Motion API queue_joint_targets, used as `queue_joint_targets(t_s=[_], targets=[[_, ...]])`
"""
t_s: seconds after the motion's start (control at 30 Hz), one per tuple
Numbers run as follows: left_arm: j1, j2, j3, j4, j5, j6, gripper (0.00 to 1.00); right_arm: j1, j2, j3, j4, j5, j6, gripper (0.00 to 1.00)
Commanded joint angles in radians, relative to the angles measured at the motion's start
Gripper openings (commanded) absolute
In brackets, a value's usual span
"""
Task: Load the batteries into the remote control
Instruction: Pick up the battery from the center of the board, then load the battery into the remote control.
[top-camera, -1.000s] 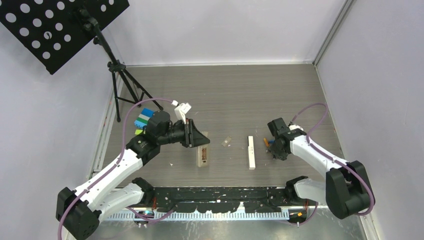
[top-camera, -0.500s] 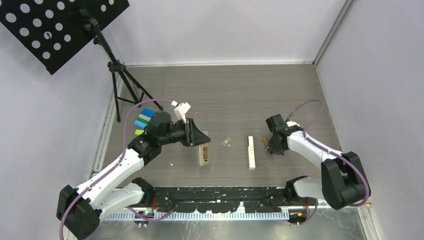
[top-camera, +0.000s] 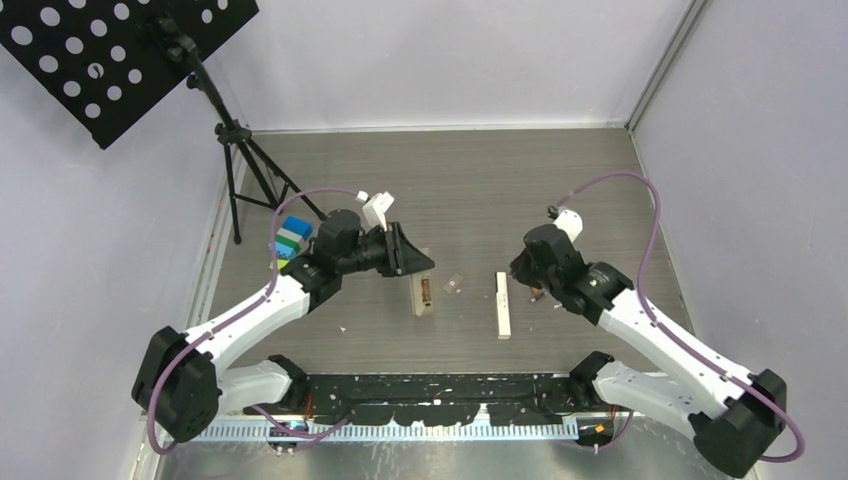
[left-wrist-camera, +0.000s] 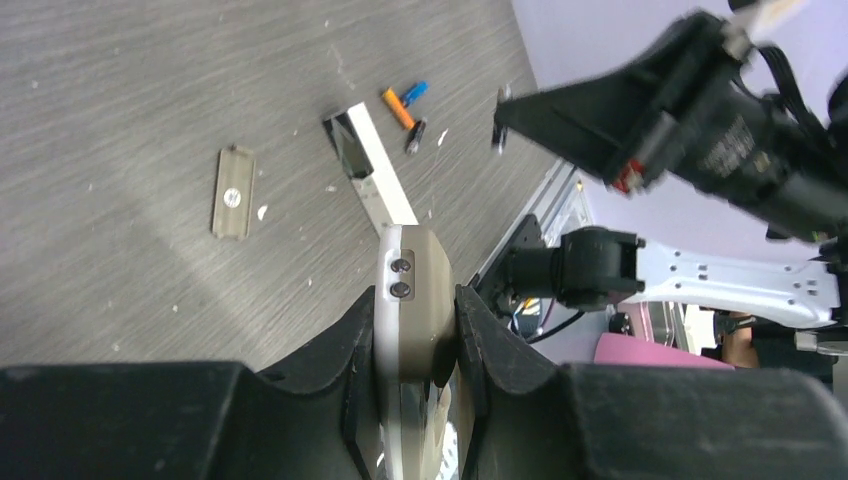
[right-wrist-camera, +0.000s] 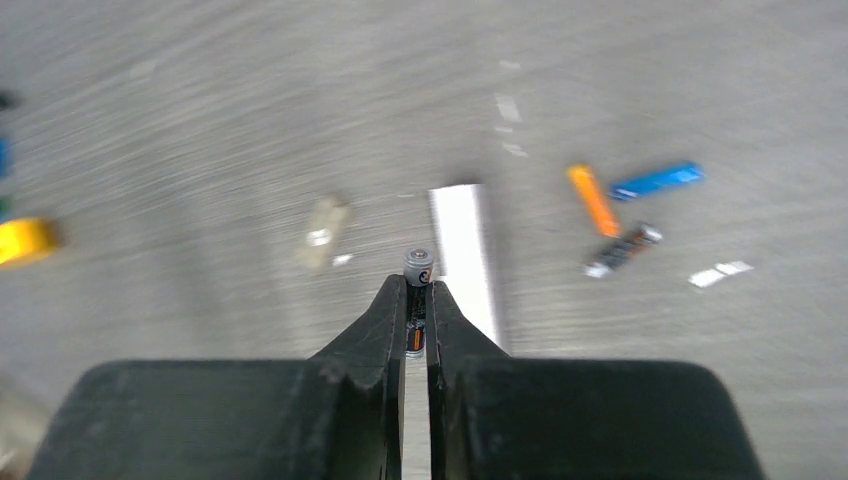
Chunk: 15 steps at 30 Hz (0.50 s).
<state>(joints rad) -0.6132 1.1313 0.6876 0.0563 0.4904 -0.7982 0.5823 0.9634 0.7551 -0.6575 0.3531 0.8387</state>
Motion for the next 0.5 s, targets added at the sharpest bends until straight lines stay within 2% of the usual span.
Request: queue_joint_targets(t_s=[0.0,0.2,0.47], targets=[[0.005,0.020,0.091,0.144,0.006,-0.013,0.00,0.171,-0.089,0.042,0.203,0.001,-0.119,0.06],[0.025,0.034,0.128,0.139,0.039,-0.066,0.00,0.360,-0.115,0.038,0.438,-0.012,-0.222,0.07],[0.025,0.020,0.149,0.055,-0.023,-0.128,0.00,0.475,-0.022,0.054,0.648,-0.014,-0.314,0.08]])
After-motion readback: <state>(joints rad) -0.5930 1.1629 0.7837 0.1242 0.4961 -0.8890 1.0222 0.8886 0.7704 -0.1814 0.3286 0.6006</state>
